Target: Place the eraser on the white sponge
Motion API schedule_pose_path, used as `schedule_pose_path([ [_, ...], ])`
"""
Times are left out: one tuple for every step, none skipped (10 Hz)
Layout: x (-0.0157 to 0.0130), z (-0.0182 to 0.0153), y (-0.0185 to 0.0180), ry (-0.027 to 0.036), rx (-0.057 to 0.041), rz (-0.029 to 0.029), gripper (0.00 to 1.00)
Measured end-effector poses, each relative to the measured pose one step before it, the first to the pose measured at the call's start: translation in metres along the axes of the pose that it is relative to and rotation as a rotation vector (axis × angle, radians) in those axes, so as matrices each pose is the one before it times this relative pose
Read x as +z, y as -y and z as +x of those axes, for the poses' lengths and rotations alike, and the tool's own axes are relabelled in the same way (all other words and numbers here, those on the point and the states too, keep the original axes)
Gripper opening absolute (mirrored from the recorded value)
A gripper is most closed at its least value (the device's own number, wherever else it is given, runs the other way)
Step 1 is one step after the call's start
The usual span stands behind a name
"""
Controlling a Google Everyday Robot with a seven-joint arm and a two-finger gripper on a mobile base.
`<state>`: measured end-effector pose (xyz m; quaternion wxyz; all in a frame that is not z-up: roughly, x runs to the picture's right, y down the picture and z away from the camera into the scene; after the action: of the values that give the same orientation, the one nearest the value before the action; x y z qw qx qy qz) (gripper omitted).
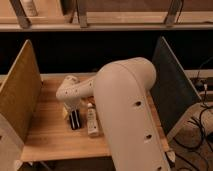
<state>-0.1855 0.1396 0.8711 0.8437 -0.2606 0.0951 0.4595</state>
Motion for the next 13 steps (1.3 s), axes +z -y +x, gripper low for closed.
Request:
schedule_pose_path([
  [0.00042, 0.00029, -0.00013, -0.00070, -0.00050, -0.00011, 0.80],
  [-0.00021, -0.00014, 0.00049, 0.00078, -0.00042, 0.00106, 0.80],
  [0.00234, 0.00102, 0.00024, -0.00221, 0.00099, -0.00138, 0.80],
  [0.00411, 0.00218, -0.00056, -0.00617, 0.00170, -0.00313, 0.80],
  [0.00714, 0.00330, -0.00152, -0.01107, 0.00096, -0.00553, 0.80],
  [0.00592, 0.00277, -0.00261, -0.01148, -0.00540, -0.00597, 0.80],
  [0.00606, 0.00272, -0.00372, -0.01319, -0.01185, -0.00476, 0.78],
  [0.00084, -0.00095, -0.00264, -0.00049, -0.01273, 0.00051, 0.72],
  [0.00032, -0.00141, -0.00409, -0.00080, -0.02376, 0.00587, 0.60],
  [-0.00085, -0.00168, -0.00273, 0.00262, -0.01559, 0.00278, 0.49],
  [-0.00133, -0.00086, 0.00011, 0.00128, -0.01003, 0.00715, 0.41],
  [-0.00124, -0.00062, -0.00144, 0.00157, -0.00501, 0.00111, 0.33],
  [-0.00193, -0.00236, -0.00199, 0.00699, -0.00917, 0.00222, 0.20],
])
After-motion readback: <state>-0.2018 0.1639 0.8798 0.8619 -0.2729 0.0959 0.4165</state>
